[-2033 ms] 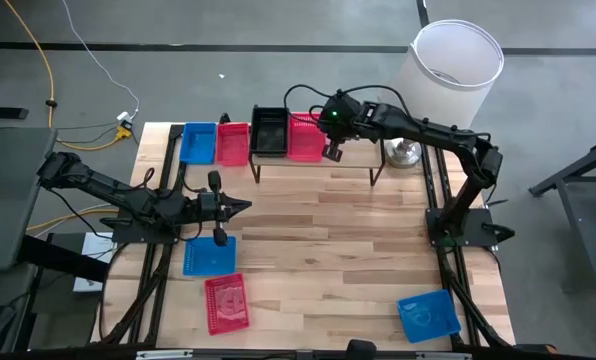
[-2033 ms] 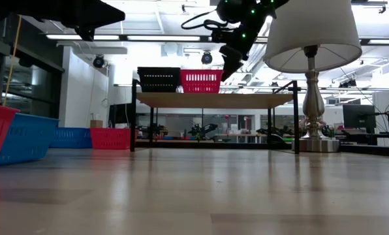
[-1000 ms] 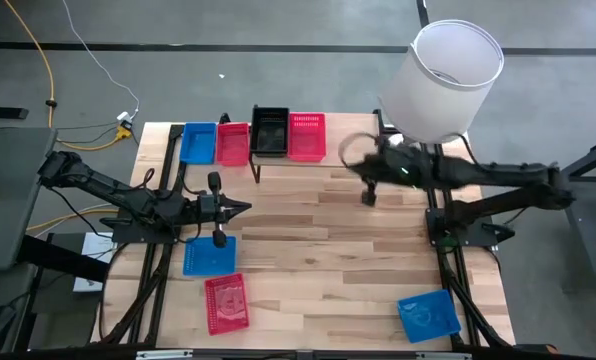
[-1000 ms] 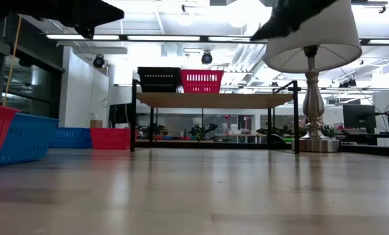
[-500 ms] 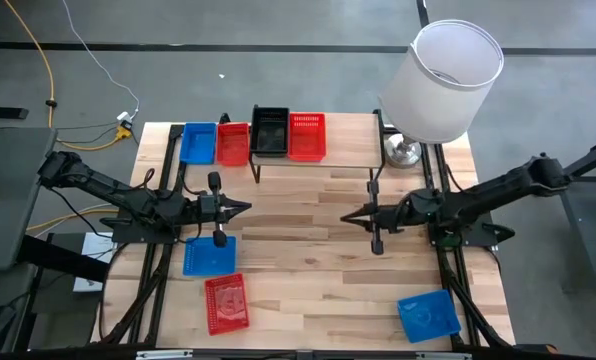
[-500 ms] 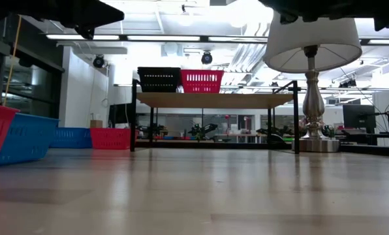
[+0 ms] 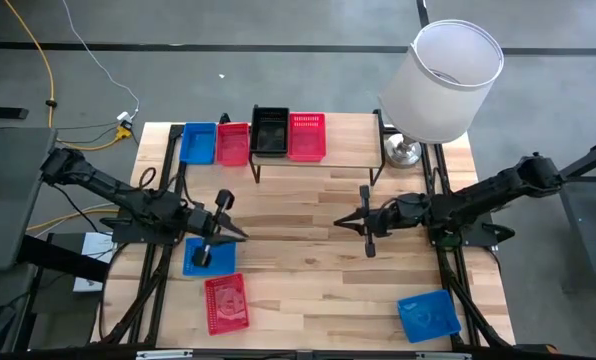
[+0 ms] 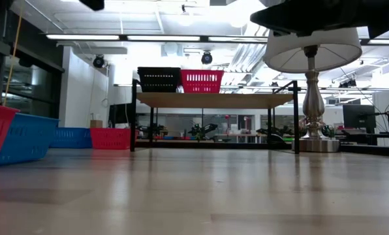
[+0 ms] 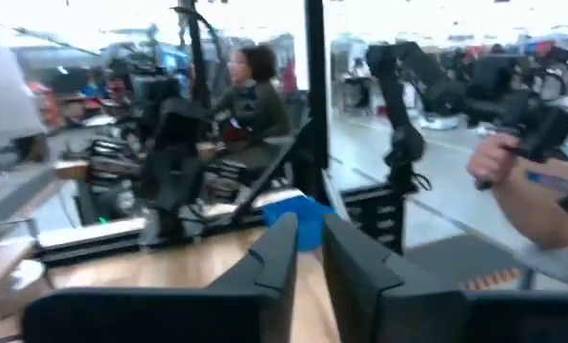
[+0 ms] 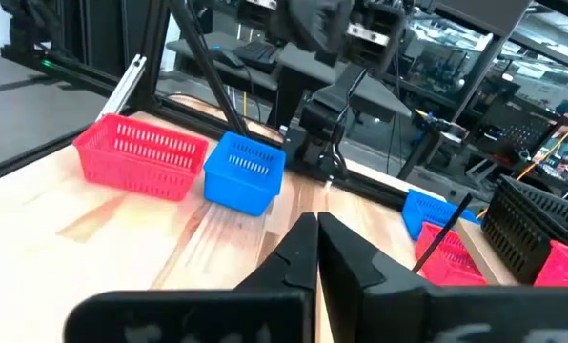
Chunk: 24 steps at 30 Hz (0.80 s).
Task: Stack baskets on shelf by color
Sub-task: Stack the bottom red bin on top of the red bin on the shelf
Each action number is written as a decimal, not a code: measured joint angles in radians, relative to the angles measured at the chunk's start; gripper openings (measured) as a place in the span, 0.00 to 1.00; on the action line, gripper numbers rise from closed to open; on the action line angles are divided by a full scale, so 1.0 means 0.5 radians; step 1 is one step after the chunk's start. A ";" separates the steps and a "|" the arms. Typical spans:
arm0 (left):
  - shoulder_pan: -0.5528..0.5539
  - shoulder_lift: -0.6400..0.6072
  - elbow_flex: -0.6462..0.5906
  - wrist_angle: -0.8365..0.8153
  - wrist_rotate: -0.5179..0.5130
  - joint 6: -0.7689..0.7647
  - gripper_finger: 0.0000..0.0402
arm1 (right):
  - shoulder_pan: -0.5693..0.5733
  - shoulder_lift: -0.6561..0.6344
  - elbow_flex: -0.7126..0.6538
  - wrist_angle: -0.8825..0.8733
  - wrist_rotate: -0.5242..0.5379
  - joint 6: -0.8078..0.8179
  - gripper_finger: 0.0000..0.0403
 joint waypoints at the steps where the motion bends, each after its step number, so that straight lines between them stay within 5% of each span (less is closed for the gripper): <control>1: -0.047 0.037 0.045 -0.065 -0.030 -0.005 0.15 | 0.005 0.000 0.000 0.000 -0.001 0.000 0.00; 11: -0.463 0.497 0.653 -1.041 -0.801 -0.113 0.43 | 0.013 -0.004 0.001 0.012 -0.004 0.031 0.00; 24: -0.543 0.583 0.791 -1.118 -0.877 -0.218 0.47 | 0.013 -0.004 0.002 0.013 -0.010 0.053 0.00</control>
